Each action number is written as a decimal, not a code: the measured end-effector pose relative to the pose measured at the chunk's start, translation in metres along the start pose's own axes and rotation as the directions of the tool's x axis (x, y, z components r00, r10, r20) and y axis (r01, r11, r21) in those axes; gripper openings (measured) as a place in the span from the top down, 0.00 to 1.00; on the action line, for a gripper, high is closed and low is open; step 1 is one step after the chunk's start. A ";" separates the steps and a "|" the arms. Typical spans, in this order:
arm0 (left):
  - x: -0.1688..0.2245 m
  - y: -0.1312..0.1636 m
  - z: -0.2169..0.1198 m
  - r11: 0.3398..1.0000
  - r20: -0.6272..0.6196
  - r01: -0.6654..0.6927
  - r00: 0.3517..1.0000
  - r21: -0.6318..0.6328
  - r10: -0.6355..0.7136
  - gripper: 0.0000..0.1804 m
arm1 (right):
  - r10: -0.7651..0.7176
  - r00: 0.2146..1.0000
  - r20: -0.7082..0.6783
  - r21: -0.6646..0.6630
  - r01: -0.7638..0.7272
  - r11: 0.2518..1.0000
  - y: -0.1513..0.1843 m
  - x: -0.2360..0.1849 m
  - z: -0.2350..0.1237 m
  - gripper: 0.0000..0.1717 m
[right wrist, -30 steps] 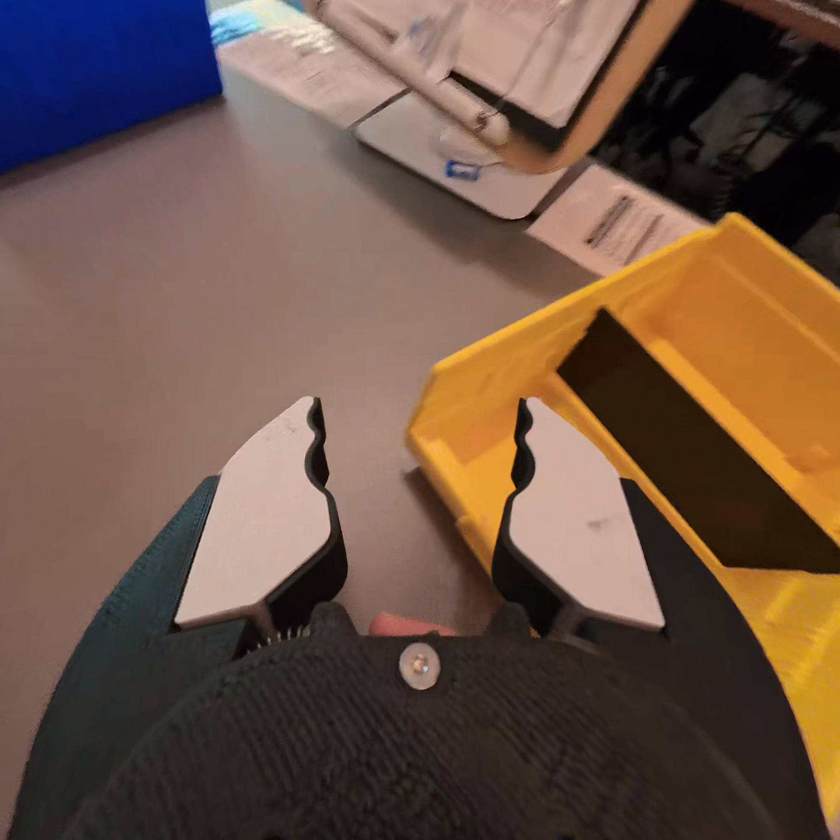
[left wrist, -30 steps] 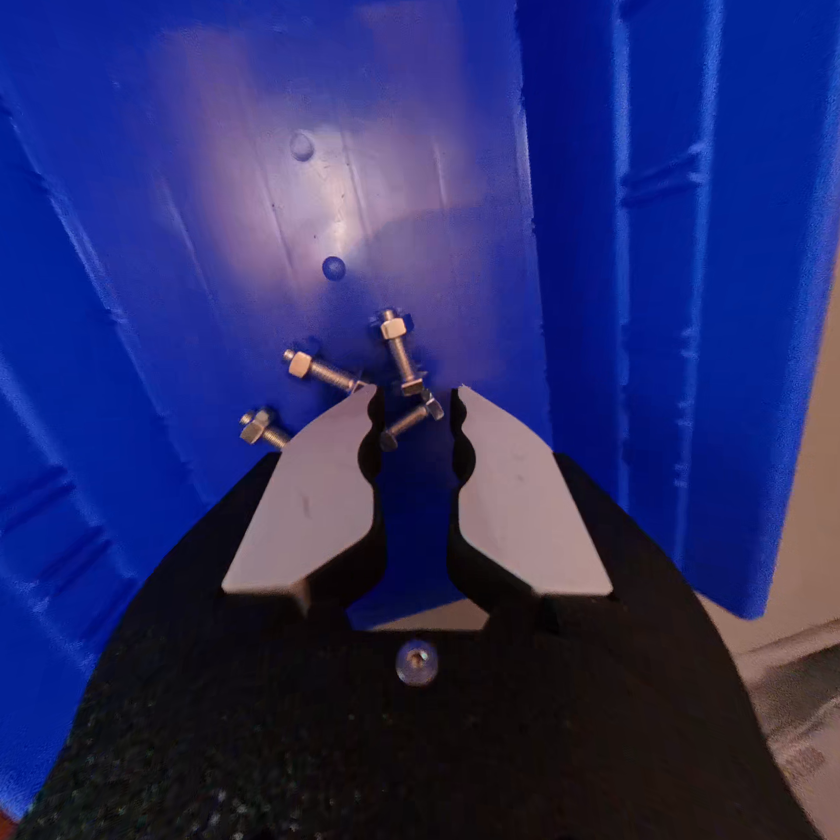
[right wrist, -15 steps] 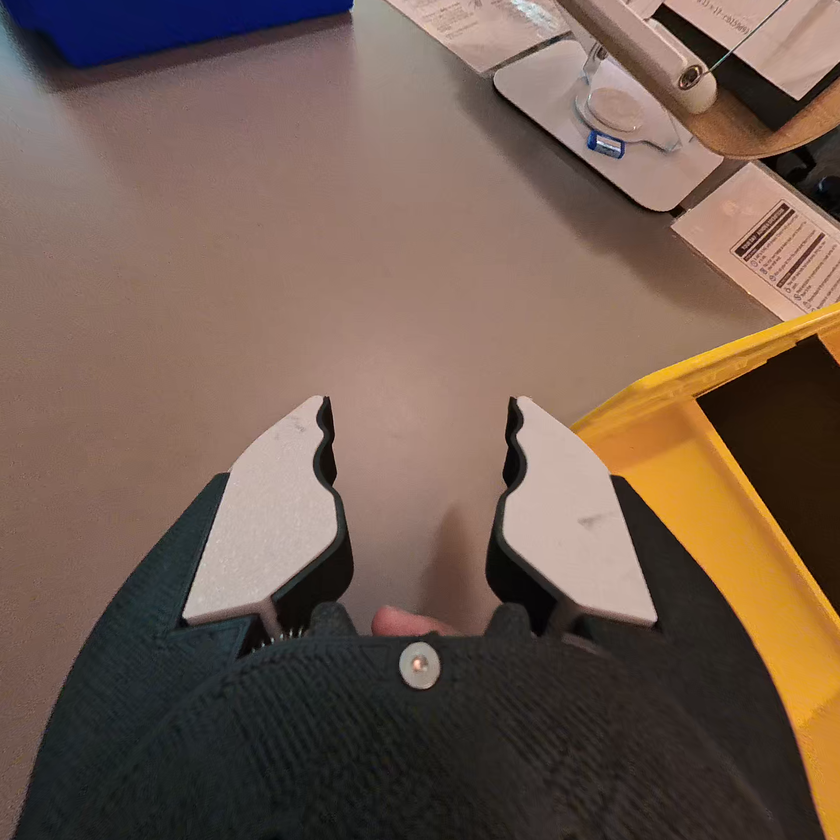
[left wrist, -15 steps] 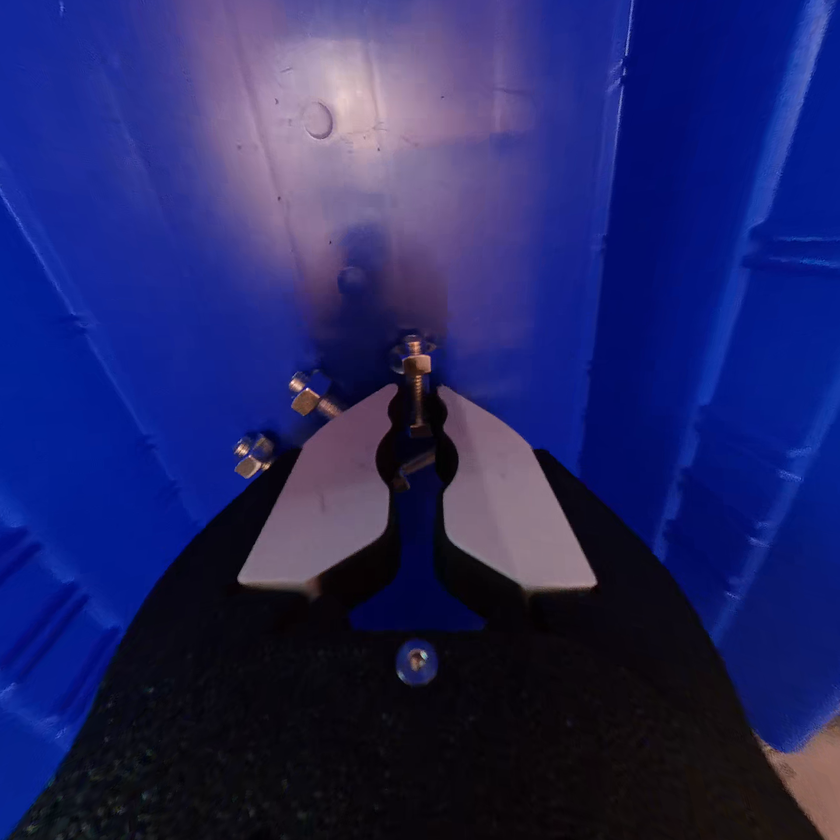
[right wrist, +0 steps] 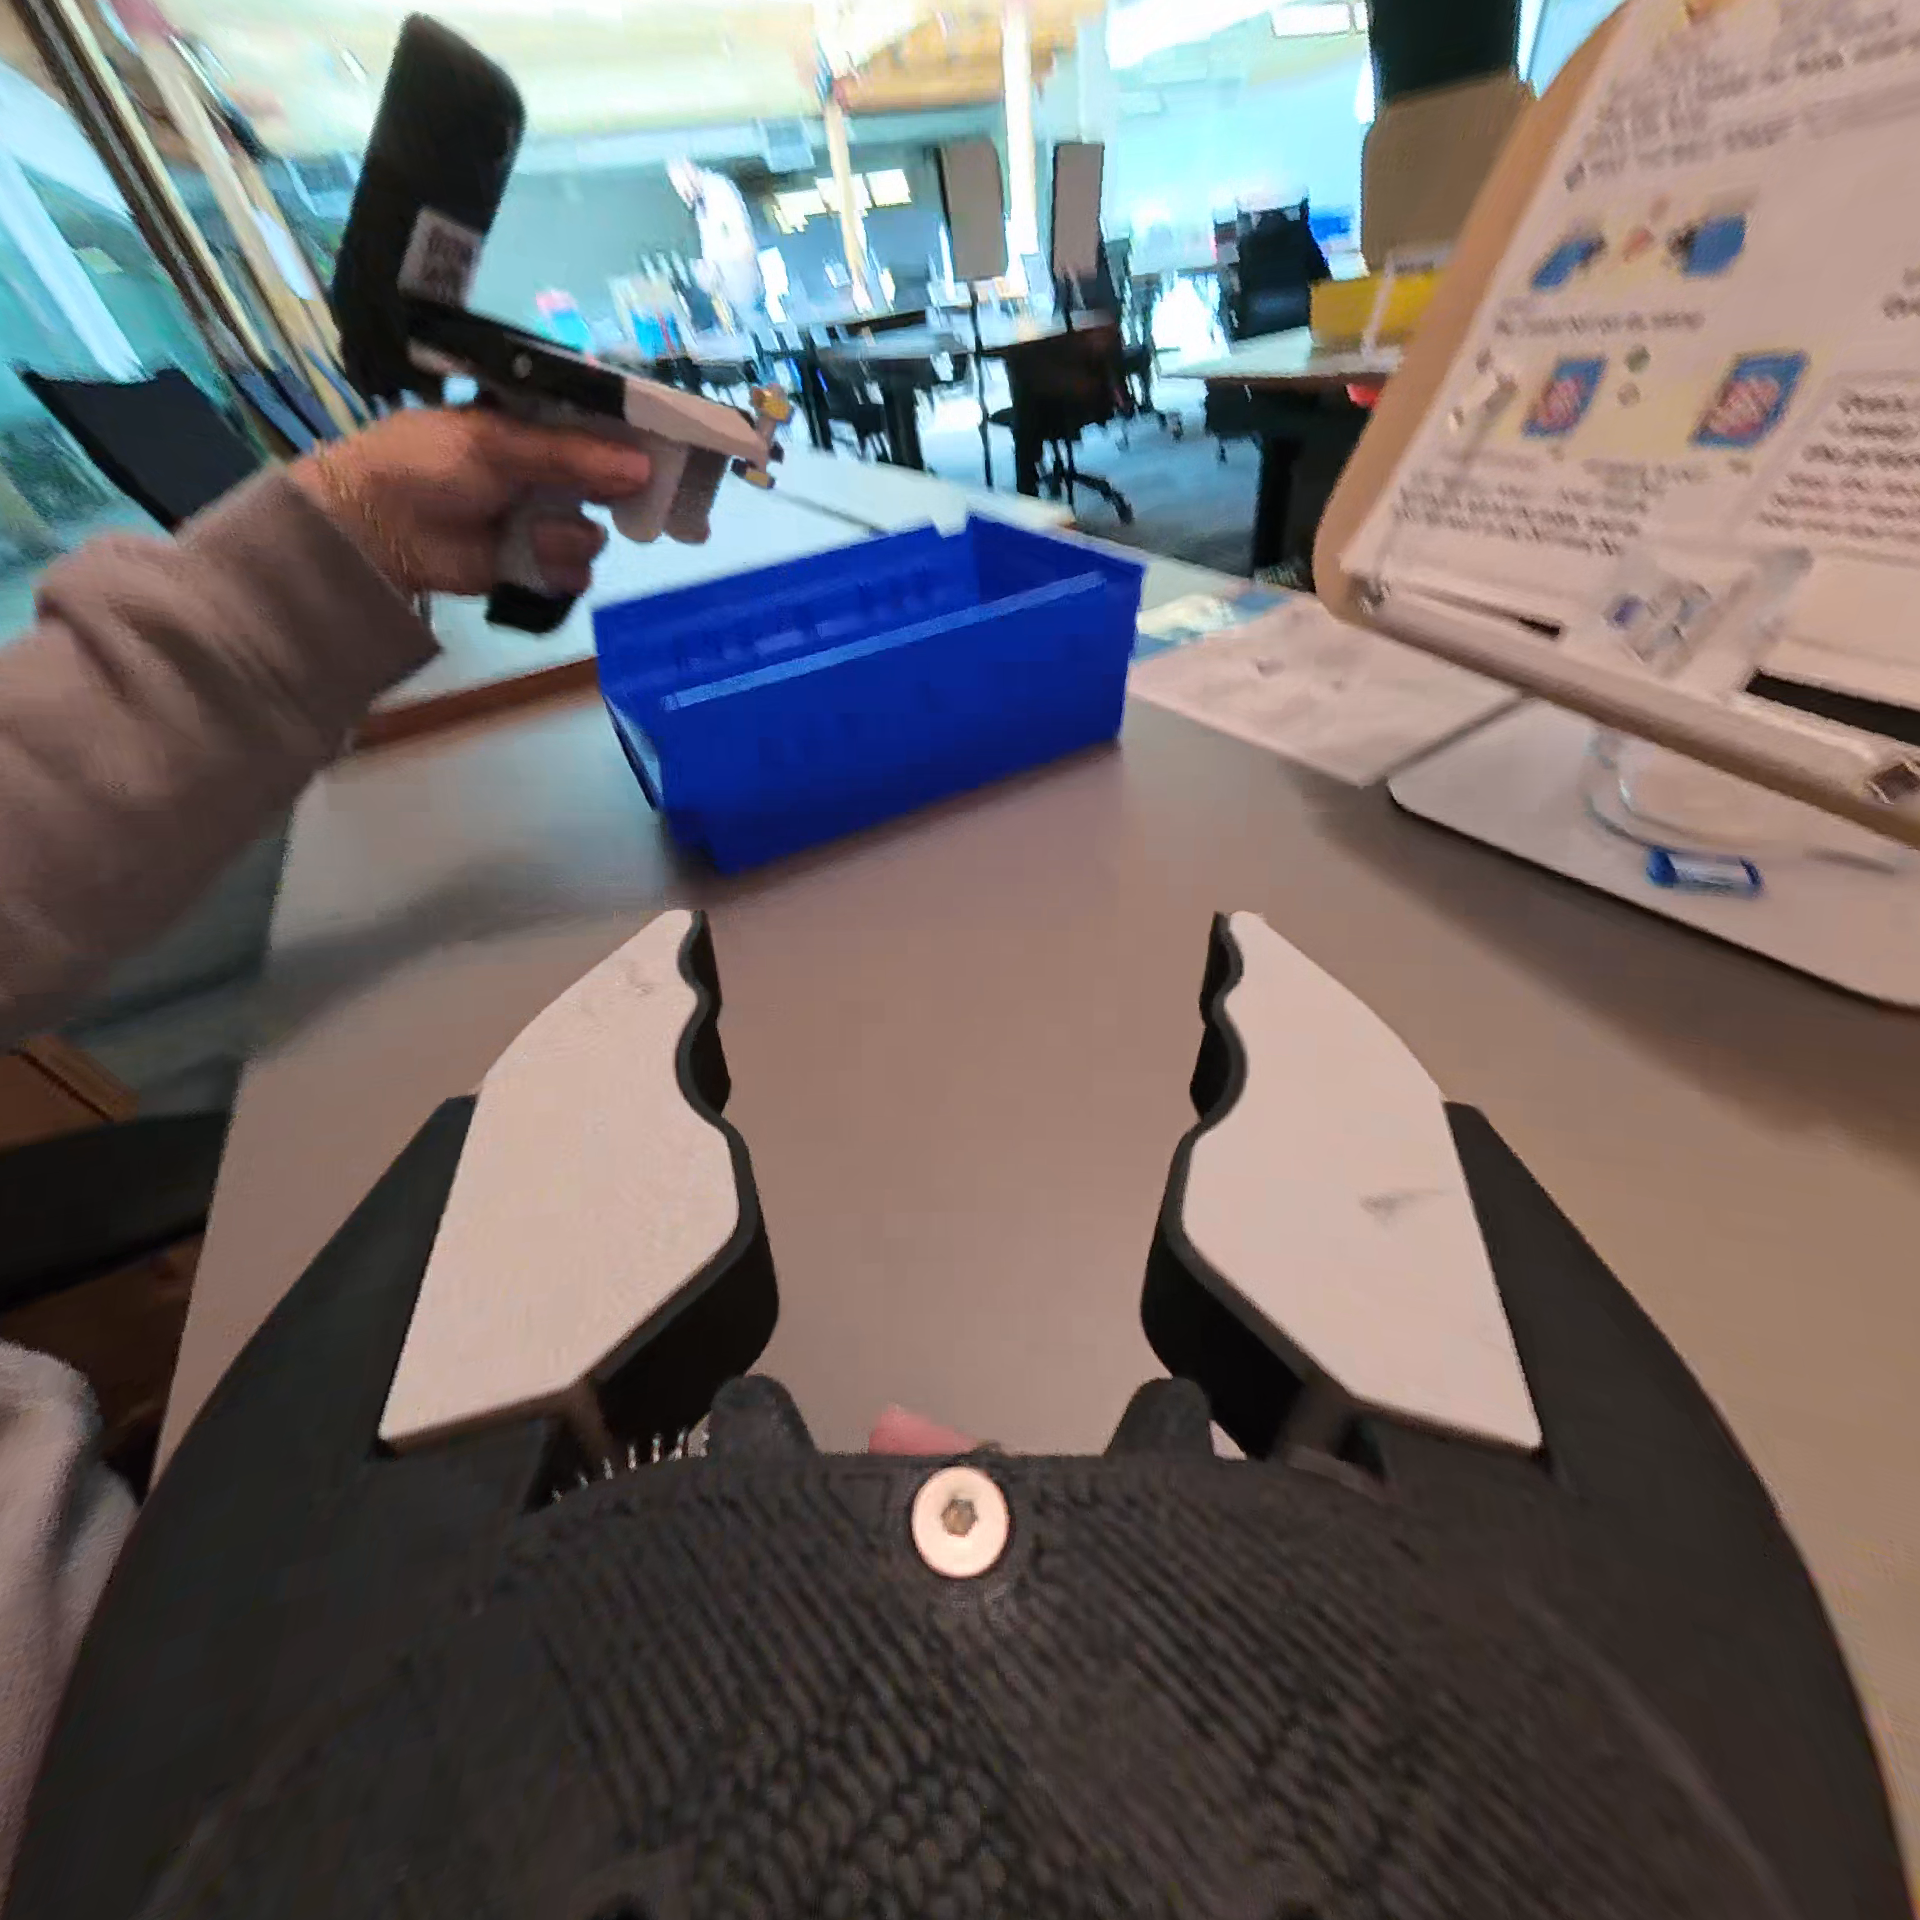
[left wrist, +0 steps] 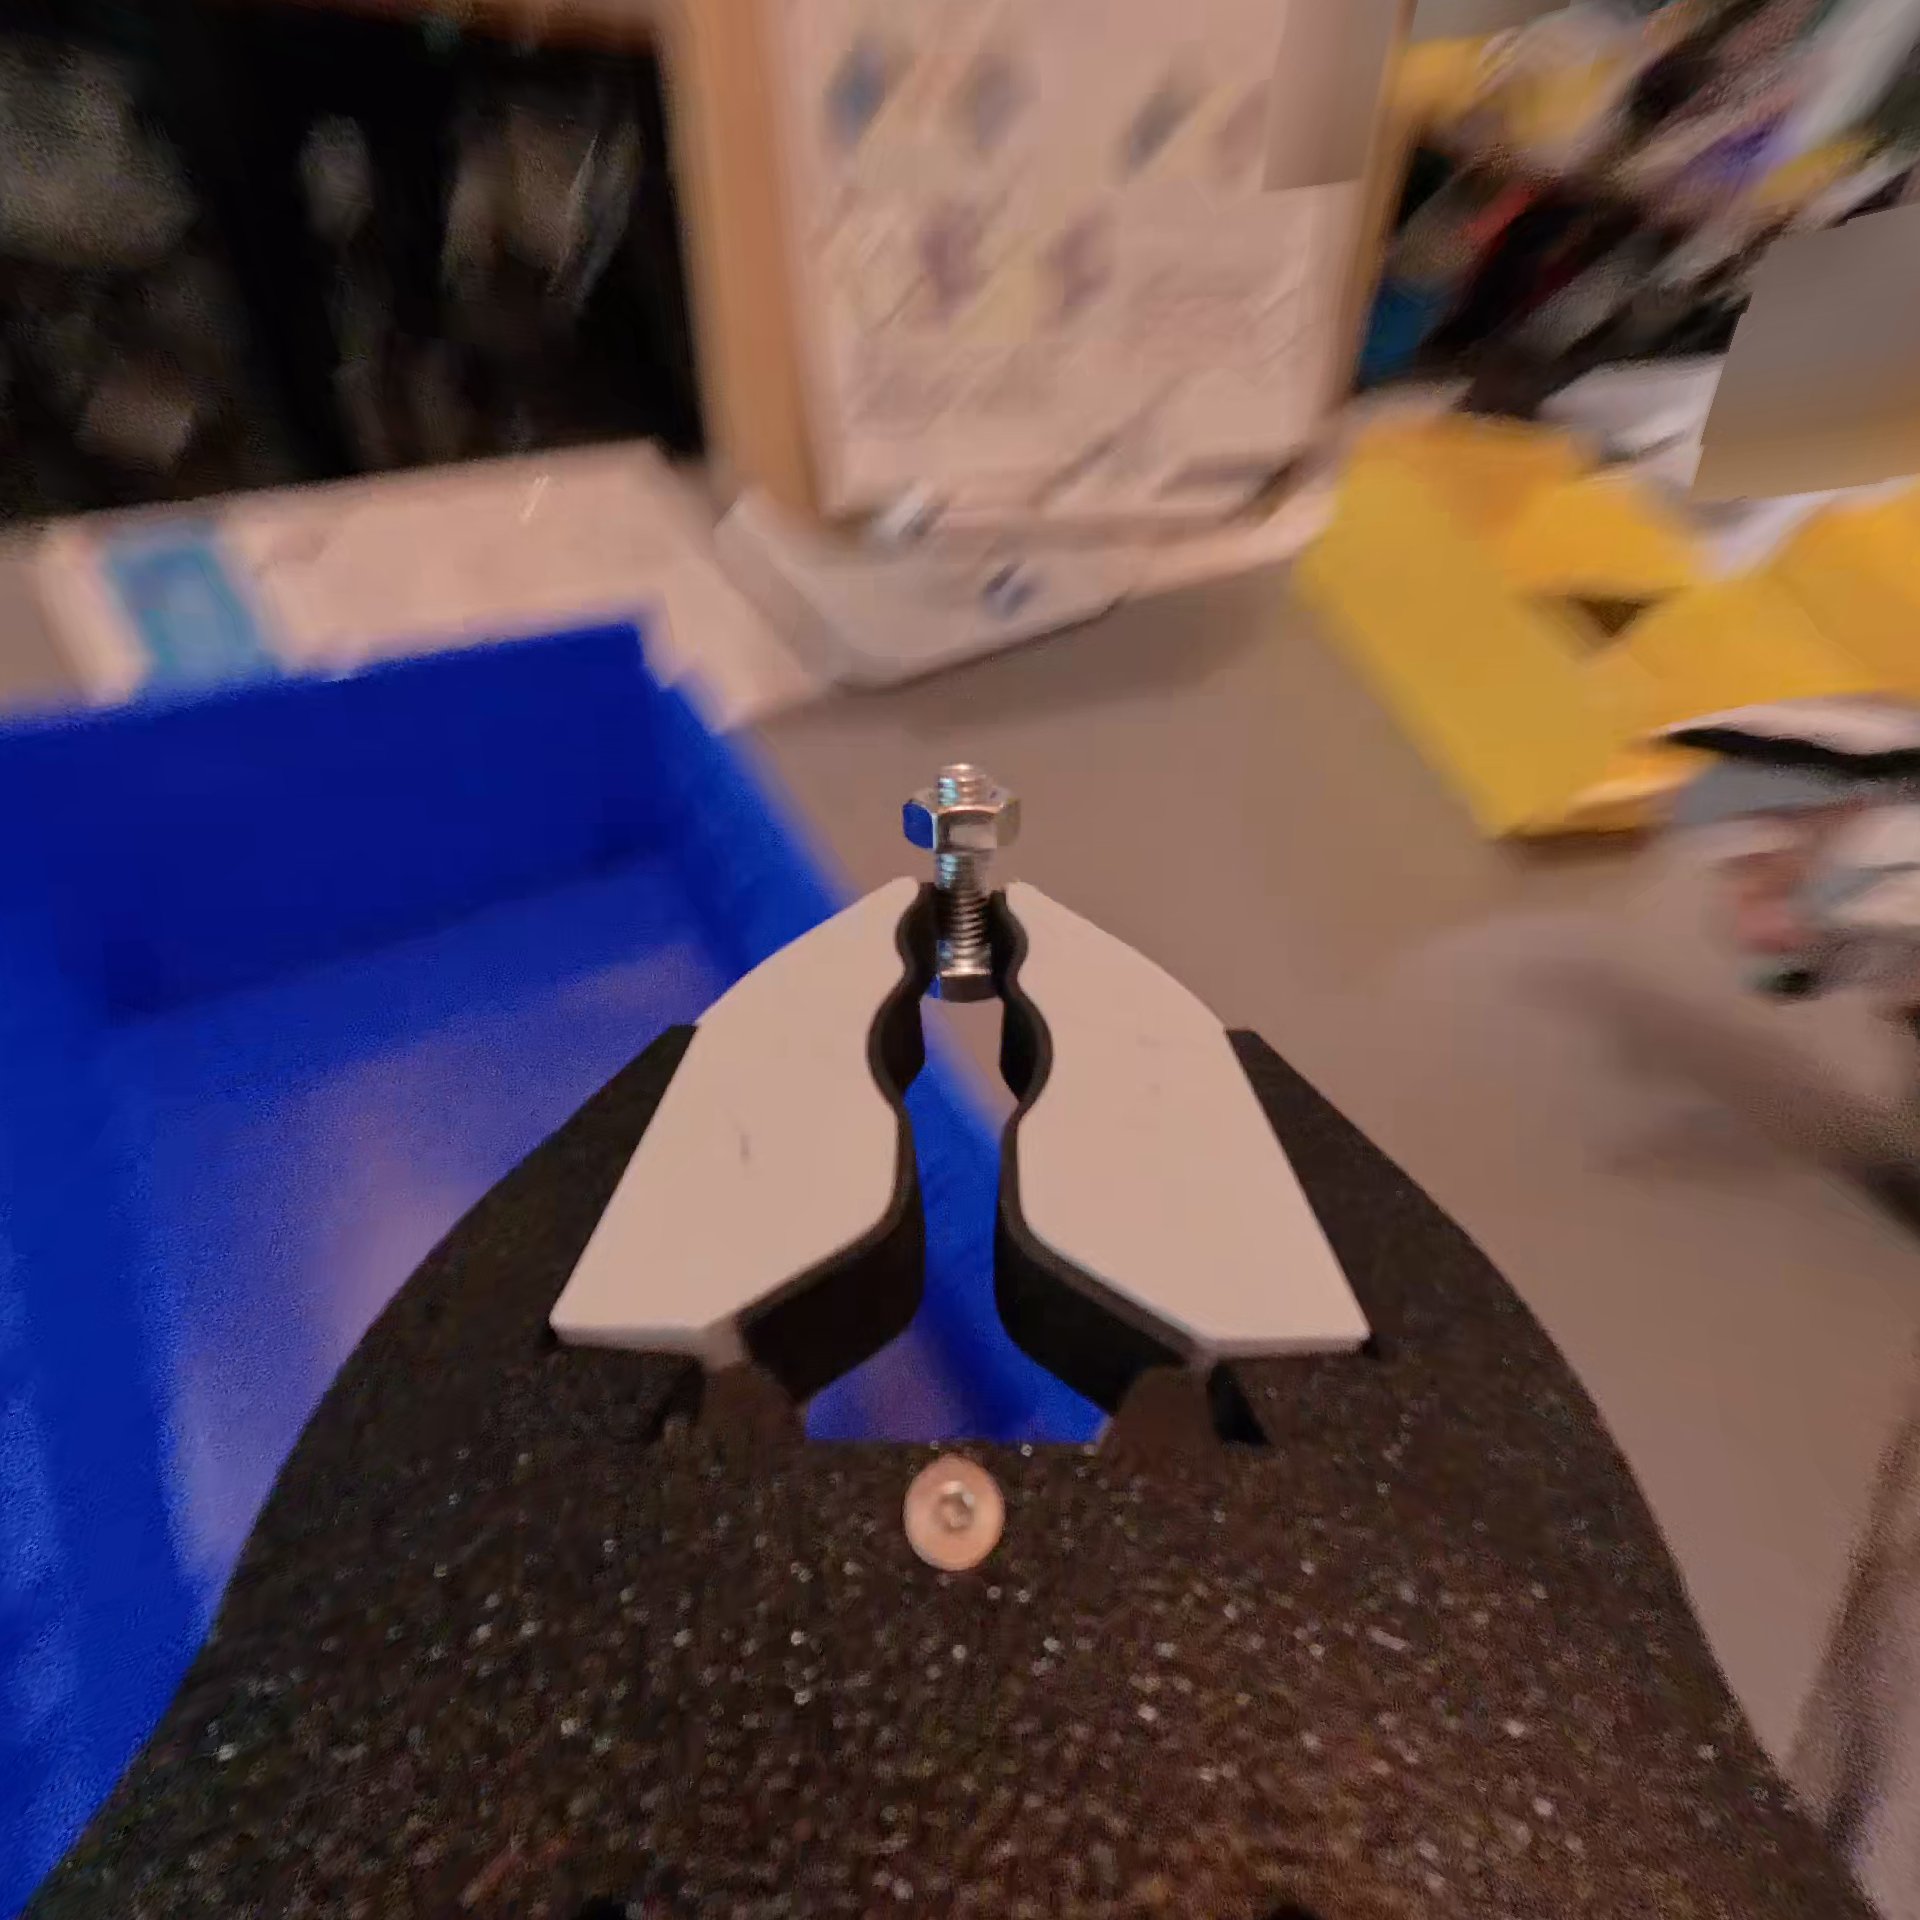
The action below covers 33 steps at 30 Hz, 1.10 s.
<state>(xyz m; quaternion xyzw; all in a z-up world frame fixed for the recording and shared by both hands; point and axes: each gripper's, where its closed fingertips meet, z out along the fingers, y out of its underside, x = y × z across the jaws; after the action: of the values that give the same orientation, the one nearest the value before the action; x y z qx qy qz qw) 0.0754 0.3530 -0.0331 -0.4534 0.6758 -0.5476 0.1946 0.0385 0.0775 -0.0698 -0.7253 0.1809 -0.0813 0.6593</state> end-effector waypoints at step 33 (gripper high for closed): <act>0.218 0.077 0.145 0.904 -0.491 -0.200 0.784 0.378 0.378 0.95 | -0.056 0.989 0.133 0.246 0.022 0.969 0.005 -0.007 0.036 0.79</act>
<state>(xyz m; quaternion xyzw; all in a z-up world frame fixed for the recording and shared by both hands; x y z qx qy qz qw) 0.0427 0.0902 -0.0994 -0.1292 0.6718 -0.7157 0.1408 0.0441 0.1127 -0.0783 -0.6460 0.1087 -0.0651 0.7528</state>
